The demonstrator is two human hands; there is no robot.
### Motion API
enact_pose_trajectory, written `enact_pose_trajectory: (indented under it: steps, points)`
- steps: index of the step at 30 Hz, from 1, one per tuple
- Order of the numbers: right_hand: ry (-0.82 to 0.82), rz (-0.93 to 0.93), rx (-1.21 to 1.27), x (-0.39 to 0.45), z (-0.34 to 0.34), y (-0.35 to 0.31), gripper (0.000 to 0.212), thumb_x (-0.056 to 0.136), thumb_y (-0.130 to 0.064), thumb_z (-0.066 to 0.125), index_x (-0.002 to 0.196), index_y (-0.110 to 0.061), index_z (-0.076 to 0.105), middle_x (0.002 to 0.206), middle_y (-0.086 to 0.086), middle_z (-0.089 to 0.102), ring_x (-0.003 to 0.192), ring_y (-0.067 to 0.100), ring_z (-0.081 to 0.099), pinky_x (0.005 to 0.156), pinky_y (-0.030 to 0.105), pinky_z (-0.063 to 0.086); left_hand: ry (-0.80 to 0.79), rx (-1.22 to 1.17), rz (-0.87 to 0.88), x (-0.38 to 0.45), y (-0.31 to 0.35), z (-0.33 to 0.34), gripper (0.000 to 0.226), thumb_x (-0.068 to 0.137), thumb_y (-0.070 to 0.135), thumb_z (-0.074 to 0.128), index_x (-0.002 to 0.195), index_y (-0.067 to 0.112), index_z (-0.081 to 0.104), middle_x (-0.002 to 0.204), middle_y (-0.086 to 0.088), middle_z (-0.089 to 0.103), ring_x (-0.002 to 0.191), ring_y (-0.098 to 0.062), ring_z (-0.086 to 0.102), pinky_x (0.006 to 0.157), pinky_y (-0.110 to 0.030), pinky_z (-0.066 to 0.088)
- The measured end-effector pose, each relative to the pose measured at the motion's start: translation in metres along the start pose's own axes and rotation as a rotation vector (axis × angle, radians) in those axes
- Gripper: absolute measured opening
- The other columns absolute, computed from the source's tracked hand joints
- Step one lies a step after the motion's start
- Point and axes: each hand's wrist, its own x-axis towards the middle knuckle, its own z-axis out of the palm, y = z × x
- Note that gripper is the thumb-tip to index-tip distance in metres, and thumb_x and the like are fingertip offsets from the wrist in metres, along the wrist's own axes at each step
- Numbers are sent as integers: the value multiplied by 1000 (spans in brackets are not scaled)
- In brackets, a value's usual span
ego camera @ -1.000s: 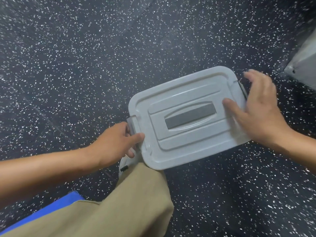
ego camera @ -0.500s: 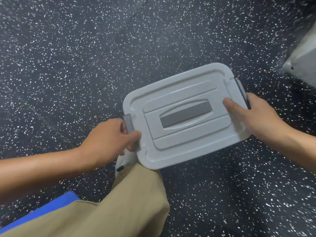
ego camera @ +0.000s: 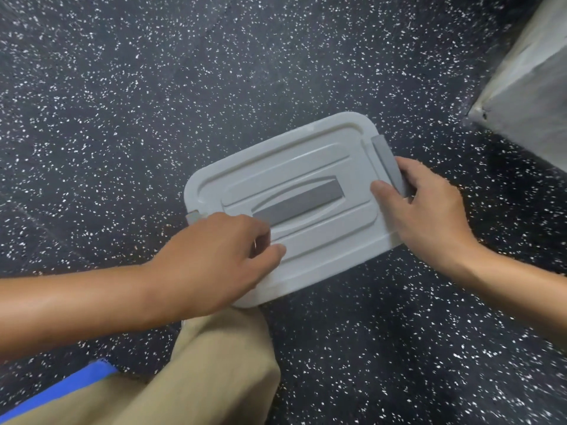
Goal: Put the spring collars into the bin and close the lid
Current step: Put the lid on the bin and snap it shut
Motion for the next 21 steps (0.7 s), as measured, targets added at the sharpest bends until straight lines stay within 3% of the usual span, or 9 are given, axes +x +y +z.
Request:
enact_pose_trajectory:
  steps: [4, 6, 8, 10, 13, 17, 19, 21]
  points:
    - [-120, 32, 37, -3, -5, 11, 47, 98, -42, 54, 142, -33, 41, 111, -22, 60, 95, 0, 60, 70, 12, 41, 3, -5, 89, 15, 22, 8, 38, 94, 56, 44, 73, 27, 54, 67, 9, 67, 55, -5, 54, 55, -32, 47]
    - [-184, 23, 36, -13, -7, 23, 55, 98, -47, 50, 148, -32, 30, 121, -17, 61, 98, 0, 60, 80, 19, 47, 30, -27, 150, 24, 32, 13, 36, 94, 55, 45, 72, 28, 53, 63, 11, 64, 59, -5, 55, 62, -35, 51]
    - [-218, 10, 23, -26, -7, 35, 55, 98, -51, 43, 146, -29, 30, 110, -21, 62, 84, -13, 59, 73, 6, 41, 51, -40, 215, 32, 41, 19, 36, 94, 54, 44, 71, 28, 52, 59, 11, 60, 59, -6, 54, 63, -35, 50]
    - [-255, 29, 67, -36, -8, 47, 53, 96, -56, 37, 142, -29, 35, 101, -31, 57, 84, -21, 56, 67, -1, 37, 51, -10, 290, 38, 48, 28, 35, 95, 54, 43, 72, 28, 50, 57, 10, 55, 56, -6, 51, 58, -34, 48]
    - [-302, 47, 130, -43, -7, 60, 47, 92, -63, 31, 130, -37, 42, 95, -33, 62, 90, -11, 60, 69, 5, 39, 67, 84, 418, 44, 55, 39, 32, 97, 54, 39, 79, 30, 49, 56, 13, 52, 53, -5, 49, 52, -32, 44]
    - [-337, 30, 173, -46, -2, 68, 48, 93, -62, 27, 129, -33, 39, 82, -43, 60, 70, -4, 60, 62, 9, 39, 92, 173, 453, 53, 61, 47, 30, 96, 52, 37, 78, 31, 48, 54, 12, 51, 49, -6, 48, 44, -27, 35]
    - [-350, 22, 186, -48, 0, 71, 51, 93, -66, 24, 131, -33, 35, 86, -29, 66, 74, 0, 62, 69, 14, 45, 94, 216, 473, 53, 61, 49, 29, 95, 48, 38, 76, 29, 47, 53, 9, 51, 47, -10, 49, 43, -30, 35]
    - [-366, 28, 173, -52, 4, 76, 56, 92, -74, 21, 133, -38, 31, 87, -6, 70, 79, 10, 66, 77, 36, 52, 97, 267, 502, 52, 61, 52, 27, 93, 45, 42, 74, 26, 45, 54, 7, 50, 47, -17, 50, 43, -31, 36]
